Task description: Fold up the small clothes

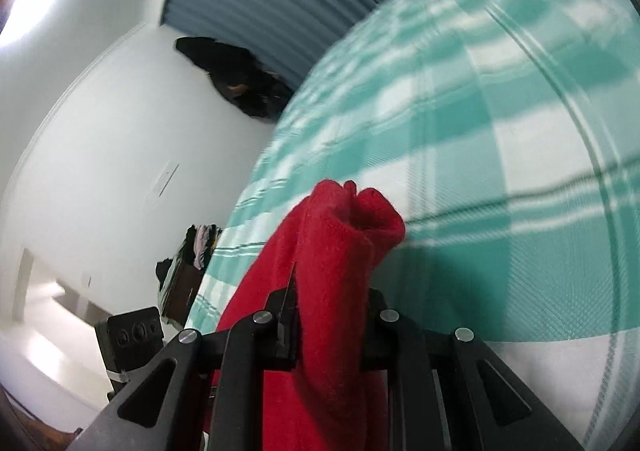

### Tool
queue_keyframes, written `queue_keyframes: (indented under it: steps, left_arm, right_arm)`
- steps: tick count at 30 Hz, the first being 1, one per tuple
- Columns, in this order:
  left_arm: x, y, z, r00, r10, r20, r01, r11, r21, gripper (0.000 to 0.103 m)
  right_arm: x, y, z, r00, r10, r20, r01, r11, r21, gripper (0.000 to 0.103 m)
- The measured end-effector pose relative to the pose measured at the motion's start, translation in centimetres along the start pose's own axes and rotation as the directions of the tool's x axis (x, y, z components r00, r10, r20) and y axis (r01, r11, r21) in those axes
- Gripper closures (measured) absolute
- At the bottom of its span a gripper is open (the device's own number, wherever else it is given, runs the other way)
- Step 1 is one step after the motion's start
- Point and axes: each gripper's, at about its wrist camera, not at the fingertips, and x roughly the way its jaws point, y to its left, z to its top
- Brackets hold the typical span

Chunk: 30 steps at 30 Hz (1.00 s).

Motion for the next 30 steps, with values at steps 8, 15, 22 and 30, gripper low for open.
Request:
queue_keyframes:
  steps: [8, 15, 22, 30]
  left_arm:
    - [-4.4, -2.8, 0.3, 0.999, -0.023, 0.039, 0.022, 0.999, 0.031, 0.069]
    - [-1.5, -0.2, -3.0, 0.966, 0.258, 0.016, -0.258, 0.966, -0.001, 0.024]
    - [-6.2, -0.5, -8.8, 0.819, 0.566, 0.091, -0.573, 0.815, 0.085, 0.007]
    - [-12.9, -5.8, -14.1, 0.679, 0.713, 0.173, -0.731, 0.678, 0.077, 0.003]
  right_arm:
    - [-4.8, 4.4, -0.2, 1.000, 0.016, 0.013, -0.015, 0.999, -0.036, 0.084]
    - [-2.8, 2.3, -2.4, 0.974, -0.221, -0.059, 0.218, 0.975, -0.053, 0.010]
    - [-9.7, 3.4, -8.7, 0.871, -0.489, 0.047, 0.491, 0.868, -0.074, 0.001]
    - [-17.0, 12.3, -20.9, 0.757, -0.650, 0.070, 0.652, 0.740, -0.165, 0.000]
